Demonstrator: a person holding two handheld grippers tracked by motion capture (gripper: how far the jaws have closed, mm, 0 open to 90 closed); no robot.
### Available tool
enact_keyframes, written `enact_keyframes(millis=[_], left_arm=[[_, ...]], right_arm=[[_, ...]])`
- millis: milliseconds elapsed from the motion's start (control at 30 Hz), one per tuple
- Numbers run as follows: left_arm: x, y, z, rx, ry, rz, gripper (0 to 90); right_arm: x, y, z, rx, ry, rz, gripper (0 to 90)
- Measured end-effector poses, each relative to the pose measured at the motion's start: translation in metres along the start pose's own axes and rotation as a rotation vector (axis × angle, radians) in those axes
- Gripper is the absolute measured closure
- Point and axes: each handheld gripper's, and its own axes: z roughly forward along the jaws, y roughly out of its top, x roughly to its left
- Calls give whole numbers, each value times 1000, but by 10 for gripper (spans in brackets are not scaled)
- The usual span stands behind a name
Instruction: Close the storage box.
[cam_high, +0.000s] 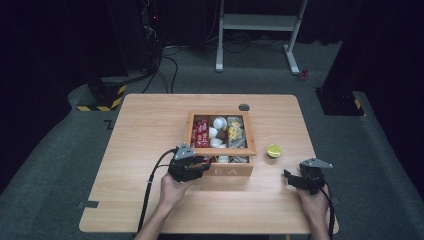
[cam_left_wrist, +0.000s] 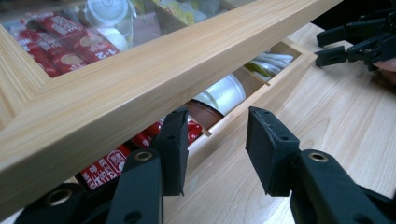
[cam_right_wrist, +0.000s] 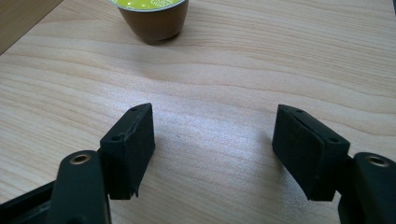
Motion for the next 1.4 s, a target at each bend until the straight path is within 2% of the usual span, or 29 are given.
enact_keyframes(millis=[233,333,367,700,867,1133,1400], left_arm=[[-1,-4,-1,-7,-2,-8,592],[-1,-8,-3,-18,12,-5,591],[-1,-9,-5,-15,28,7,579],[-2,-17,-11,-40,16,3,590],[-3,-25,-8,16,-9,6,596],[-3,-31,-11,20,10,15,577],[4,-36,-30,7,30,11,520]], right_arm=[[0,0,0,0,0,0,298],[0,0,0,0,0,1,298],[0,0,0,0,0,1,298],[0,0,0,0,-1,1,298],[0,0,0,0,-1,1,298],[0,0,0,0,-1,1,298],[0,0,0,0,-1,2,298]])
